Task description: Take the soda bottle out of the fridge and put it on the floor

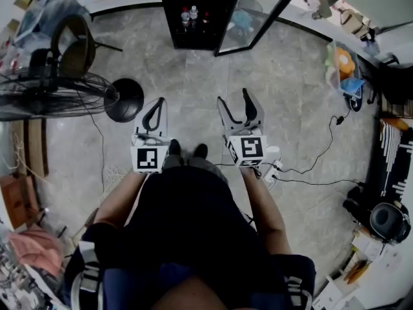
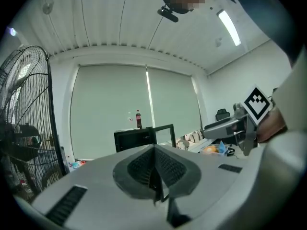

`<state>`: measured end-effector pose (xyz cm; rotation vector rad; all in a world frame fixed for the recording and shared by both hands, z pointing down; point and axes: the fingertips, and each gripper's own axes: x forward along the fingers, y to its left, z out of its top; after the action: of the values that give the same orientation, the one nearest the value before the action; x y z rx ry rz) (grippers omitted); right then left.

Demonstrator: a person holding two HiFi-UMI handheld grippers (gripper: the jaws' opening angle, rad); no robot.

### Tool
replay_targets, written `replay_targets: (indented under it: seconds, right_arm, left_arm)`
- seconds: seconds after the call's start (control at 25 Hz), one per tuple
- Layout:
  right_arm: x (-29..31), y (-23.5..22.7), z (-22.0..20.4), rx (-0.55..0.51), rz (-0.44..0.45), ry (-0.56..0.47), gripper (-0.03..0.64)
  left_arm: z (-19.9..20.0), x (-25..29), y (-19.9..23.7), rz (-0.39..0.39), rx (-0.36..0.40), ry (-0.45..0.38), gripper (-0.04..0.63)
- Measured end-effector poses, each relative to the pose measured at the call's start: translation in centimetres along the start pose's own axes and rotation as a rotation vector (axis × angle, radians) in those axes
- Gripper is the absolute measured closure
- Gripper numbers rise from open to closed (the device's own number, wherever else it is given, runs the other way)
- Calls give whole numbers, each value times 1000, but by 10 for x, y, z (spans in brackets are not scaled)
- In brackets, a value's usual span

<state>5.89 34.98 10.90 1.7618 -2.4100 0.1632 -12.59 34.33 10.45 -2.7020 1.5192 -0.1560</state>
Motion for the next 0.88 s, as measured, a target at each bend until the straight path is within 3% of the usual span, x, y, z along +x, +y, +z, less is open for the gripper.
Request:
replay_targets:
  seconds: [0.32,0.52,0.64,0.88]
  right_arm:
    - [56,-25,-20,-16,71,8,314]
    - [111,-34,-38,-10,80,5,316]
    - [153,-40,-48,-10,78,15,316]
    - [261,-57,-65,2,55,53,317]
  left_arm:
    - [-9,43,0,52,5,9,571]
    - [-19,82,15,45,19,-8,571]
    - [-24,114,30,41,31,-19,571]
    - [-33,192,81,62,-16,-26,571]
